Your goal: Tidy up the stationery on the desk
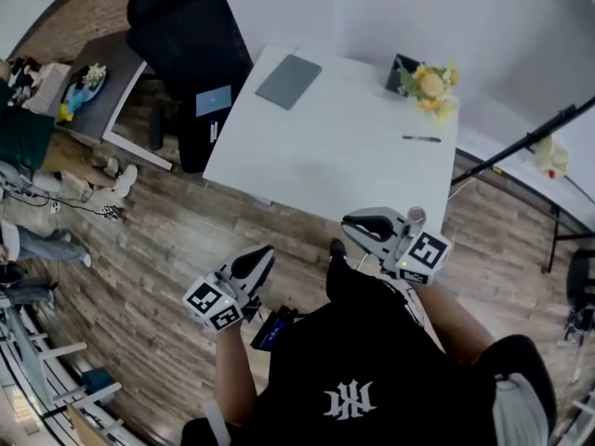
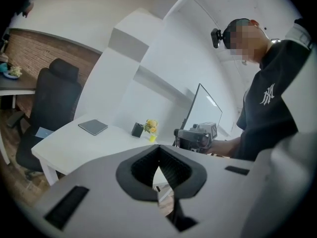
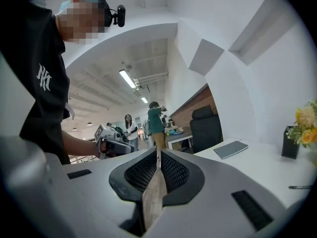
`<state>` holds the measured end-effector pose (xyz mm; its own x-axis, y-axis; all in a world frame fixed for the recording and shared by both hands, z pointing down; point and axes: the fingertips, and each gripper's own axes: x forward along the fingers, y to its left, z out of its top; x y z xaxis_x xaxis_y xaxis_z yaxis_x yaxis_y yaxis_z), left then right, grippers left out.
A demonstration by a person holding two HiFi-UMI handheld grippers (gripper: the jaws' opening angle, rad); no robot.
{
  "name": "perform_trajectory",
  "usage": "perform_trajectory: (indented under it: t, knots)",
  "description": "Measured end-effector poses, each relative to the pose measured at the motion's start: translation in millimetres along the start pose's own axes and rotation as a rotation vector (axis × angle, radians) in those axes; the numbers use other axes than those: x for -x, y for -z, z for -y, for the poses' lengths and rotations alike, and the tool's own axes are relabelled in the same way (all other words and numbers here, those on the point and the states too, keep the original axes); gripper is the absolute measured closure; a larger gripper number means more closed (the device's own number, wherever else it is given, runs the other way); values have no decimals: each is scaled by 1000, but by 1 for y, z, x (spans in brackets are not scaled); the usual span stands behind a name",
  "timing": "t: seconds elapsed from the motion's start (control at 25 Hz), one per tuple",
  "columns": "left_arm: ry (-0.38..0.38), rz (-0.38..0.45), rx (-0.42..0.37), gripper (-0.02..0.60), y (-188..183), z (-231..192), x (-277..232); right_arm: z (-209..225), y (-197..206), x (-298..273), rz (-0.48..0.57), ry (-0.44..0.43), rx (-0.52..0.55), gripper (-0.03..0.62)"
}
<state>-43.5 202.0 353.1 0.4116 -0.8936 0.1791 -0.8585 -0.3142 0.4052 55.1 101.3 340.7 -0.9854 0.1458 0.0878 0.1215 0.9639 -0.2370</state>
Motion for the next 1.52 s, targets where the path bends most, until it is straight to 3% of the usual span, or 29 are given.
perform_trajectory:
  t: [0.28,0.8,1.24,1.4,1.52]
  knots:
    - [23,-32,-11,580,-46,-57,-61,80,-28,-29,20,19,-19,545]
    - [35,-106,-82,580,-103,-136,-125,161,-48,-67,43,119,-66,544]
    - [95,-234,-120,578,-130,-277,-175,264,-44,-140,53,285,-193,543]
    - [99,-284,-126,575,-140,-336,-194,303,-39,-177,32,340,-227,463]
    - [115,-319,-119,545,-140,-373,-213,329,-31,-197,30,385,-274,462]
